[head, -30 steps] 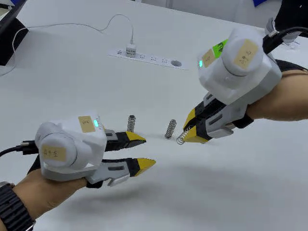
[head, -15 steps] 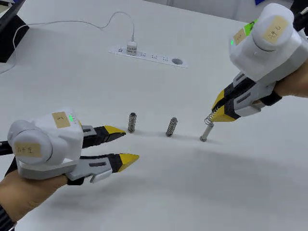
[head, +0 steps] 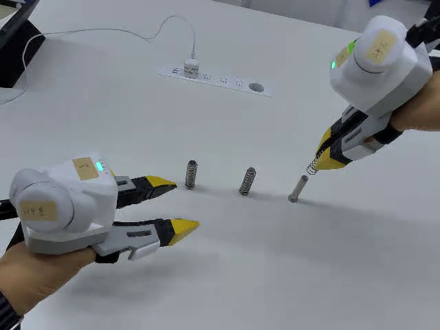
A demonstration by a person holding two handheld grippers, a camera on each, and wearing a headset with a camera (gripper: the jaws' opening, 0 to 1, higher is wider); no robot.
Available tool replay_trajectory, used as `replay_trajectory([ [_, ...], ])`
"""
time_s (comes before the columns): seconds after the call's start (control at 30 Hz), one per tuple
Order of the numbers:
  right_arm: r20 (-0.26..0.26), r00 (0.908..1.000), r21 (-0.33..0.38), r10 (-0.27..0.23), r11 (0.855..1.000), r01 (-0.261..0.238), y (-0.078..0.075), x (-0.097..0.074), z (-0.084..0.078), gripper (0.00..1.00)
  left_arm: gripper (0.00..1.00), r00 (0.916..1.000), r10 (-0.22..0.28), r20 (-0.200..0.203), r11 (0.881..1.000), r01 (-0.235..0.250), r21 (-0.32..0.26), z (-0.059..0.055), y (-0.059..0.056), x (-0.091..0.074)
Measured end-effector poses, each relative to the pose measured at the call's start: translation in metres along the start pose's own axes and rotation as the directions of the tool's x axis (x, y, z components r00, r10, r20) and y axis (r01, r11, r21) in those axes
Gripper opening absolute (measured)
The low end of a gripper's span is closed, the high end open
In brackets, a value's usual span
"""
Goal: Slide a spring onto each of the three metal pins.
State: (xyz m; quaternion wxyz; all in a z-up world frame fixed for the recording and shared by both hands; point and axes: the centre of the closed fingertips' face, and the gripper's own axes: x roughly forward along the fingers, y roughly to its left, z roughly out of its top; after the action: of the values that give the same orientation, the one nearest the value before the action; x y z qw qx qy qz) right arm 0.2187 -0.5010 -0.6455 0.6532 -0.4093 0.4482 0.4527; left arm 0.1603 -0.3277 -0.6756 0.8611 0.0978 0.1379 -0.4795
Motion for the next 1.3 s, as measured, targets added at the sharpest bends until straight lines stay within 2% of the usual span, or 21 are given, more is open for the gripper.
replay_trajectory([
  [0.43,-0.044,0.9985,-0.002,0.034,0.999,-0.034,0.000,0.016,-0.005,0.12,0.44,0.9999,0.010,-0.005,1.000,-0.010,-0.013,-0.002,0.002,-0.003],
  [0.53,-0.040,0.9984,-0.002,0.041,0.999,-0.041,0.000,0.018,-0.004,0.12,0.44,0.9999,0.009,-0.008,1.000,-0.009,-0.013,-0.002,0.002,-0.003],
  [0.87,-0.079,0.9956,-0.015,0.050,0.999,-0.051,0.002,0.036,-0.008,0.12,0.44,0.9999,0.013,-0.011,1.000,-0.013,-0.013,-0.003,0.003,-0.003],
  [1.3,-0.102,0.9924,-0.004,0.069,0.998,-0.070,0.002,0.055,-0.013,0.12,0.44,0.9996,0.020,-0.019,1.000,-0.020,-0.014,-0.004,0.005,-0.003],
])
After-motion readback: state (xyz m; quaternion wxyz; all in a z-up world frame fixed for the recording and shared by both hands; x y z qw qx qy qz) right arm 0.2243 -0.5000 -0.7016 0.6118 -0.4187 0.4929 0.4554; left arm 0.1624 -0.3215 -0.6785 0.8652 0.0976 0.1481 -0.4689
